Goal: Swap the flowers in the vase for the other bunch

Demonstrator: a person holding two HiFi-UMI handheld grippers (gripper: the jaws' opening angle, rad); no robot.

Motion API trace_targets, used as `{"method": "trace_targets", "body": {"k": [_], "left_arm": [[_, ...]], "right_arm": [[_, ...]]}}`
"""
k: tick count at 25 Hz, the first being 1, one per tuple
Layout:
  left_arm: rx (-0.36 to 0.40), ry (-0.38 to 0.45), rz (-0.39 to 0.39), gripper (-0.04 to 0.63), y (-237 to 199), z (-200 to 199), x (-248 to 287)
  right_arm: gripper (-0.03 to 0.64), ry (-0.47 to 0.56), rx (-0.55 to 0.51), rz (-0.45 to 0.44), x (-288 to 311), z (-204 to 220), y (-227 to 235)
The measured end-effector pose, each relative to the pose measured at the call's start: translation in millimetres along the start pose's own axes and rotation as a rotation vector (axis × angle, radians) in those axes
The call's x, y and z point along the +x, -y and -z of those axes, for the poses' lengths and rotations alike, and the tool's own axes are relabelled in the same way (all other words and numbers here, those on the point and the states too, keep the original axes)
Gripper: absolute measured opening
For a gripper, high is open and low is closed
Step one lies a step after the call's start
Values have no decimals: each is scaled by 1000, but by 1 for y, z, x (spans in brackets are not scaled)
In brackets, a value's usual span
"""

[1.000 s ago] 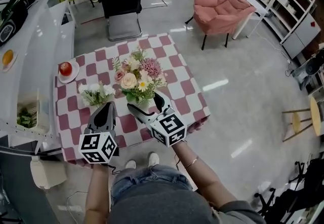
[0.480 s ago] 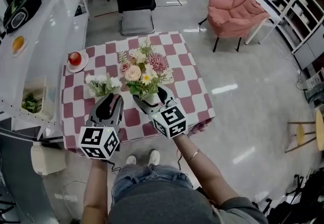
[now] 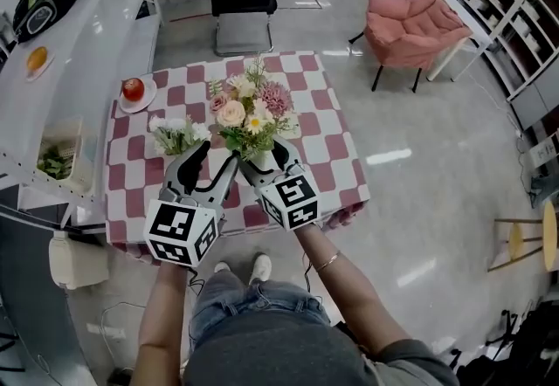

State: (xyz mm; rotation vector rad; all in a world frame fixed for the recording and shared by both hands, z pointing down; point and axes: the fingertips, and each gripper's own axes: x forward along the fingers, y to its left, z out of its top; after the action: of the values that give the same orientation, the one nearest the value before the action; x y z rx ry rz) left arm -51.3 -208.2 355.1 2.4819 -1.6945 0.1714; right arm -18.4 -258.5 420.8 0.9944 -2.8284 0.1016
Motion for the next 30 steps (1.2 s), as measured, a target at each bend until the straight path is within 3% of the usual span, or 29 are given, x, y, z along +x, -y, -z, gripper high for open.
{"method": "trace_targets", "body": {"k": [3, 7, 12, 20, 30], "left_arm": [[56, -17, 12, 250, 10, -5, 10], [70, -48, 17, 301, 19, -6, 25], [67, -74, 24, 305, 26, -9, 43], [149, -147, 31, 302, 27, -9, 64], [205, -163, -9, 139, 23, -11, 70]], "right_arm": [[283, -1, 0, 3, 1, 0, 0], [282, -8, 0, 7, 0, 1, -1], [281, -15, 2, 13, -1, 0, -2], [279, -21, 2, 24, -1, 0, -2], [279, -30, 7, 33, 0, 2, -1]]}}
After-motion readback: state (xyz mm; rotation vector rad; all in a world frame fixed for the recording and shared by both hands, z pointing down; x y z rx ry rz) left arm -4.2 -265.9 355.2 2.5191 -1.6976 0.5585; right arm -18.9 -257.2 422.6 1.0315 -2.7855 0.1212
